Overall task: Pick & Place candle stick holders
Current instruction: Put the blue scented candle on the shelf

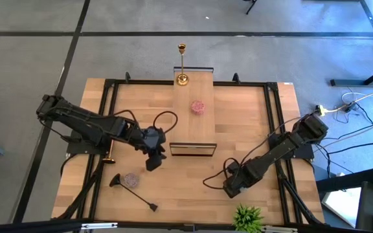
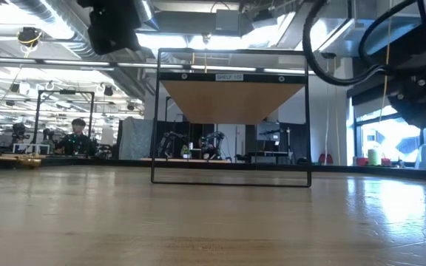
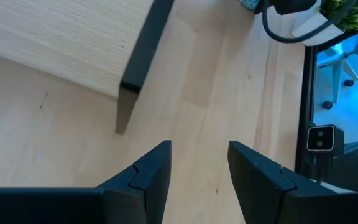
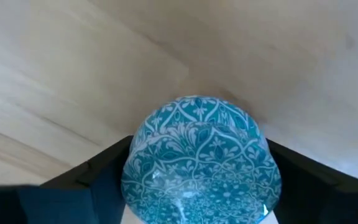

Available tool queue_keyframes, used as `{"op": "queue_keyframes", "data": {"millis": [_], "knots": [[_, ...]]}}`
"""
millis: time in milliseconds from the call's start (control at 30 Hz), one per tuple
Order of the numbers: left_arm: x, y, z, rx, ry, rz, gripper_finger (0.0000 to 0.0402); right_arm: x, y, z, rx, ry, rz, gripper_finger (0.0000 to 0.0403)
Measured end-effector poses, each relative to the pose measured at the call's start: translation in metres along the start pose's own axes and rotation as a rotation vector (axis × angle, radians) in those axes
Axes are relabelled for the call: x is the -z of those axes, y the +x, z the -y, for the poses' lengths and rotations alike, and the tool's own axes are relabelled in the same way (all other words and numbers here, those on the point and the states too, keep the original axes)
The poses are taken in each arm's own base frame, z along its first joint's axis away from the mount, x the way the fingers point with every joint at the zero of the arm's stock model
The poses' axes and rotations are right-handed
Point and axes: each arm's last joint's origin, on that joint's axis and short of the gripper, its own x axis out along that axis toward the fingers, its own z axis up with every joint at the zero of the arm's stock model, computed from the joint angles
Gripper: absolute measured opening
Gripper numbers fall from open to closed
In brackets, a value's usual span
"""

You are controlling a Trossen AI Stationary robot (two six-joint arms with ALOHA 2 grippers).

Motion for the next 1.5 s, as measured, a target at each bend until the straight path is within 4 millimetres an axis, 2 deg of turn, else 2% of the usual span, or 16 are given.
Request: {"op": "queue_keyframes", "data": {"millis": [200,367,500,667,833,967,1100,1233,1500], "knots": [[0.005,0.0,0.005,0.005,0.032,-0.01,0.0155,0.001,-0.015,-0.008,0.017,0.025,-0.024,0.0295],[0.009,-0.001,0.011,0.008,0.057,-0.014,0.0155,-0.005,-0.049,-0.016,0.092,0.006,-0.004,0.0295],[0.012,-0.001,0.015,0.016,0.073,-0.019,0.0155,-0.017,-0.09,-0.025,0.121,-0.022,0.058,0.0302],[0.017,-0.002,0.02,0.01,0.082,-0.012,0.0155,-0.036,-0.155,-0.031,0.106,-0.045,0.191,0.0303],[0.021,-0.002,0.025,0.005,0.079,-0.006,0.0155,-0.062,-0.218,-0.026,0.043,-0.023,0.352,0.0301],[0.022,-0.003,0.026,0.002,0.067,-0.002,0.0155,-0.089,-0.25,-0.018,-0.025,-0.003,0.422,0.0301],[0.022,-0.003,0.026,0.002,0.057,-0.002,0.0155,-0.117,-0.263,-0.01,-0.09,0.001,0.438,0.0301],[0.022,-0.003,0.026,0.002,0.054,-0.002,0.0155,-0.139,-0.262,-0.015,-0.158,-0.033,0.421,0.0301],[0.021,-0.003,0.026,0.002,0.052,0.001,0.0155,-0.17,-0.248,-0.052,-0.185,-0.142,0.401,0.0301]]}}
